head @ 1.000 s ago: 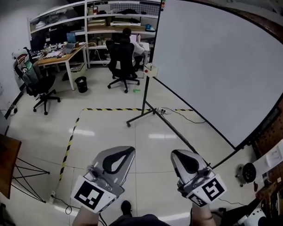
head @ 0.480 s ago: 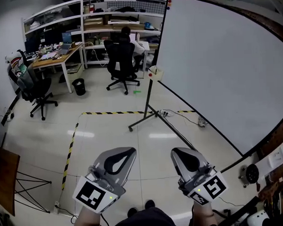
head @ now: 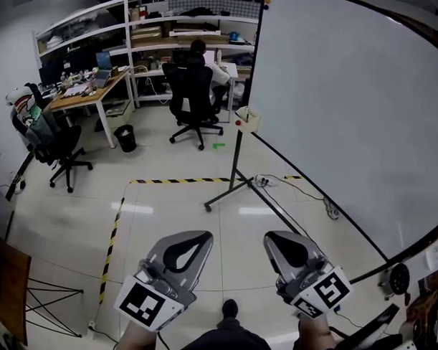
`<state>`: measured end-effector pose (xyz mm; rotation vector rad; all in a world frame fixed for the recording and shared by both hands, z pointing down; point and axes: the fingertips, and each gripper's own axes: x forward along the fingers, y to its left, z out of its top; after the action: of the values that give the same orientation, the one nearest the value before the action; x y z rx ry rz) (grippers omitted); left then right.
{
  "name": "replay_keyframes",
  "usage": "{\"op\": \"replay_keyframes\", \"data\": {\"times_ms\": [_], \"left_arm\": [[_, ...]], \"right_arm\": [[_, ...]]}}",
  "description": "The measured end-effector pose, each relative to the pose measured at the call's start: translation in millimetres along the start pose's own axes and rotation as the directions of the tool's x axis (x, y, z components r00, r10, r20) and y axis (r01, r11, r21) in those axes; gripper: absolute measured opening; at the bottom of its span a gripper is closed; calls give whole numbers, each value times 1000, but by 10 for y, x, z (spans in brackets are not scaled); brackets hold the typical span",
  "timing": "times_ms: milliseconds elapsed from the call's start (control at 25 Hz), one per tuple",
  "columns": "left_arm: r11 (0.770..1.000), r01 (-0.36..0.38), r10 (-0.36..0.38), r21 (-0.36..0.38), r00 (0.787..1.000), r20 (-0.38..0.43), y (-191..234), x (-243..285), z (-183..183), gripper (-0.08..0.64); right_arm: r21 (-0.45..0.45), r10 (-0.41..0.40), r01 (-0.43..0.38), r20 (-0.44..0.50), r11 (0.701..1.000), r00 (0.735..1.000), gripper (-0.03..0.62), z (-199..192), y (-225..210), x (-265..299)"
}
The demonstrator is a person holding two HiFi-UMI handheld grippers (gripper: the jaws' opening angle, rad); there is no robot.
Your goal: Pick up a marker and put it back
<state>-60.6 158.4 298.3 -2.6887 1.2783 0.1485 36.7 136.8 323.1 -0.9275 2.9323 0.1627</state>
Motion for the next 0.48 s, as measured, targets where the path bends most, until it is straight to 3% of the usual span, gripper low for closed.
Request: {"op": "replay_keyframes", "data": {"times_ms": [480], "left_arm": [[999,-40,41,13,998,-50,669,1324,-340,6]], "right_arm": [[32,88,-87,-43,996,995,0,-295,-1369,698]]}}
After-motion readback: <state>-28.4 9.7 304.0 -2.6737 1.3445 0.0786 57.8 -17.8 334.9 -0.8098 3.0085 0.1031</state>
